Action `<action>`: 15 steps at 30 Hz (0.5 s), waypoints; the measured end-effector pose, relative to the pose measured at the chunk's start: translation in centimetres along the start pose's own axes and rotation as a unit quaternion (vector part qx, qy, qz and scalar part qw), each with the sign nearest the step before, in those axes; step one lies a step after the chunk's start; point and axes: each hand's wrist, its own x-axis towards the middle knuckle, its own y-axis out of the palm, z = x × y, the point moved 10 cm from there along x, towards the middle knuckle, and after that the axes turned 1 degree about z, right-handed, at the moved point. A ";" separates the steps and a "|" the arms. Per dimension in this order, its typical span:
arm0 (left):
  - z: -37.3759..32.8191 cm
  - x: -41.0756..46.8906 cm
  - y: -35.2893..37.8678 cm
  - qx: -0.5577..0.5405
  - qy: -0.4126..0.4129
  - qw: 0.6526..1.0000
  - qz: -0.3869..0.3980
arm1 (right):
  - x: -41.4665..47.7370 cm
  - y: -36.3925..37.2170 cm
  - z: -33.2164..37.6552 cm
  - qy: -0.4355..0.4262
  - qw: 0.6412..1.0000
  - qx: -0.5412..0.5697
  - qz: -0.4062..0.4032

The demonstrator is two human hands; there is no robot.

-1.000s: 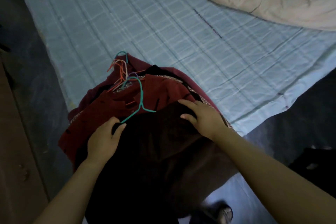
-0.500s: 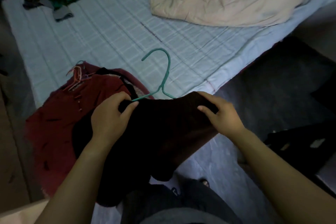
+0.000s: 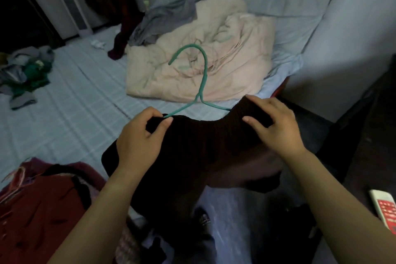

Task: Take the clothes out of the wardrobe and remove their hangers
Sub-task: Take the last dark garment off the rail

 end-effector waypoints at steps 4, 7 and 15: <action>-2.2 7.3 4.4 -0.051 0.017 0.998 -0.018 | 7.8 -0.8 -4.5 -0.022 0.999 -0.015 -0.036; -2.4 12.5 6.7 -0.060 0.013 0.998 -0.014 | 13.5 1.1 -7.7 -0.019 1.000 -0.008 -0.013; 4.1 19.1 -0.6 0.038 -0.092 0.986 -0.135 | 27.5 16.4 -3.4 -0.096 0.981 0.099 0.134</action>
